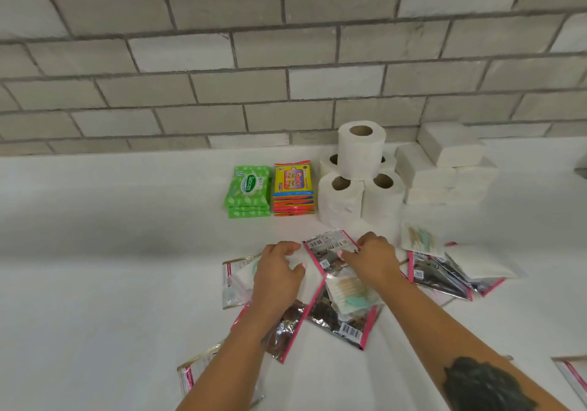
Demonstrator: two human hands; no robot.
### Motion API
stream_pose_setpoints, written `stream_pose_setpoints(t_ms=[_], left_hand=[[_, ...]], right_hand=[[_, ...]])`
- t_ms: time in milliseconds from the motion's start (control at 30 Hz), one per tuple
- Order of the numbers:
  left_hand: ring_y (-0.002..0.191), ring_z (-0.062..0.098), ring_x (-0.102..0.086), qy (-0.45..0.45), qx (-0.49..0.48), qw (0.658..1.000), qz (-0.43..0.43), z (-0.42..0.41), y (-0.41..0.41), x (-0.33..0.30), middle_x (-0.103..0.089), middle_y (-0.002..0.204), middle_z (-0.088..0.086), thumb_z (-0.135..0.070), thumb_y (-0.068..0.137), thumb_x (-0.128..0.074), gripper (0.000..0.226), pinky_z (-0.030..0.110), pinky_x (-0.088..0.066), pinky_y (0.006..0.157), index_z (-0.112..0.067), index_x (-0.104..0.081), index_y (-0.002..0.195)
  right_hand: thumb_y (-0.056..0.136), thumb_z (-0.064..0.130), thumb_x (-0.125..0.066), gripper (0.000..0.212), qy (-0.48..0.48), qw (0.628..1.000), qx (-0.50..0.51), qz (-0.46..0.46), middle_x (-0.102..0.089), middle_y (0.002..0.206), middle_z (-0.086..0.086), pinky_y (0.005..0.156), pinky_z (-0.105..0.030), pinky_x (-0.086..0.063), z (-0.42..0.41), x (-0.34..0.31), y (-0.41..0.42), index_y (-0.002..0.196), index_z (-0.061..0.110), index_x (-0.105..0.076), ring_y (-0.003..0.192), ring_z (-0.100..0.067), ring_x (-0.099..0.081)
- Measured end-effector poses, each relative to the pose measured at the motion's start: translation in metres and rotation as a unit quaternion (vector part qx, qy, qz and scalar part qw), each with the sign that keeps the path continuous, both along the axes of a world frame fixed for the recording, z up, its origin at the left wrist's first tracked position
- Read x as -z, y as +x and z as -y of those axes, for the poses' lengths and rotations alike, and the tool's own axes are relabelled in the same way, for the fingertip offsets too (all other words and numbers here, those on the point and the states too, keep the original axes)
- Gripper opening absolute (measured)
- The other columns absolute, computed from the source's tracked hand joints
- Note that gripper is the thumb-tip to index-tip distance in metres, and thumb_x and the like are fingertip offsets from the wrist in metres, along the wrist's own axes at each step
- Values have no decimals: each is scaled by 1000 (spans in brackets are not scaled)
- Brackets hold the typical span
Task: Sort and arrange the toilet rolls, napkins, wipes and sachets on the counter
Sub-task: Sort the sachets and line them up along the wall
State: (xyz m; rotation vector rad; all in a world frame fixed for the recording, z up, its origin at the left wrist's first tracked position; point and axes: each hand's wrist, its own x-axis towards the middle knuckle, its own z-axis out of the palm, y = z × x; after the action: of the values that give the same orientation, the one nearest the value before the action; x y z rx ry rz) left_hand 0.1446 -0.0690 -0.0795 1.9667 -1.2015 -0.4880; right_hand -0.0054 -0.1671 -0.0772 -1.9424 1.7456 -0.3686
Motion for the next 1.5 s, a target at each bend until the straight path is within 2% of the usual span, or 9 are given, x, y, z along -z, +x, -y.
stream_pose_setpoints(t_ms=[233, 500, 633, 800, 967, 1100, 1267, 1333, 1500], left_hand=[[84, 10, -53, 7, 1, 1000, -7, -9, -4, 1, -47, 109, -7, -13, 83, -65, 33, 15, -36, 78, -21, -60, 115], [89, 9, -54, 5, 3, 1000, -30, -10, 2, 2, -52, 110, -3, -13, 84, -64, 32, 7, -34, 73, -18, -59, 115], [81, 11, -56, 4, -10, 997, -81, -7, 10, 1, -59, 106, 1, -10, 85, -62, 32, 5, -36, 63, -15, -57, 116], [74, 16, -59, -2, -23, 985, -172, -7, 19, -7, -58, 82, -3, -15, 91, -56, 38, 22, -46, 65, -9, -46, 127], [51, 15, -54, 11, -50, 948, -313, -9, 27, -20, -60, 75, 7, -47, 98, -32, 45, 22, -42, 44, -10, -38, 122], [64, 23, -58, 19, -60, 866, -495, -16, 45, -35, -61, 82, 14, -64, 92, -18, 59, 27, -48, 55, -12, -44, 103], [49, 12, -63, 0, -69, 835, -546, -22, 83, -39, -67, 67, 6, -23, 96, -51, 34, 23, -54, 46, -3, -47, 122], [45, 11, -63, -13, -97, 844, -527, -23, 102, -34, -69, 78, 13, -3, 92, -54, 55, 22, -52, 43, 6, -29, 139], [69, 22, -71, -51, -136, 856, -497, -29, 150, -22, -68, 95, 18, 11, 90, -46, 29, 25, -58, 54, 7, -52, 118]], right_hand=[[74, 41, -73, 59, 17, 997, 36, -71, -53, 119, -10, 93, -40, -39, 1, 6, 13, 117, 10, -47, 114, -30, -49], [81, 39, -60, 23, 110, 992, 69, -12, -65, 95, -4, 89, -41, -31, 13, 8, 15, 90, 18, -64, 98, -29, -56], [79, 27, -58, 16, 110, 988, 70, 83, -63, 75, -6, 89, -41, -39, 11, 4, 15, 74, 14, -65, 84, -29, -58], [75, 9, -65, 14, 106, 953, 13, 283, -54, 57, -4, 63, -33, -40, -2, -10, 22, 64, 13, -58, 61, -25, -55], [75, -1, -63, 24, 69, 937, -74, 336, -58, 62, 0, 60, -26, -37, -12, -37, 39, 74, 23, -67, 57, -15, -48], [77, -8, -61, 34, 66, 914, -184, 355, -65, 75, -2, 71, -26, -45, -19, -53, 56, 65, 23, -67, 72, -16, -55], [73, -14, -66, 35, 54, 903, -265, 334, -64, 94, -5, 70, -5, -40, -28, -64, 87, 58, 18, -63, 84, 8, -54], [71, -20, -62, 39, 26, 913, -268, 306, -62, 92, -9, 69, -7, -41, -26, -58, 102, 60, 17, -66, 78, 3, -53], [73, -10, -56, 37, -19, 943, -250, 220, -62, 102, 3, 66, 0, -36, -19, -37, 135, 96, 15, -72, 95, -9, -55]])
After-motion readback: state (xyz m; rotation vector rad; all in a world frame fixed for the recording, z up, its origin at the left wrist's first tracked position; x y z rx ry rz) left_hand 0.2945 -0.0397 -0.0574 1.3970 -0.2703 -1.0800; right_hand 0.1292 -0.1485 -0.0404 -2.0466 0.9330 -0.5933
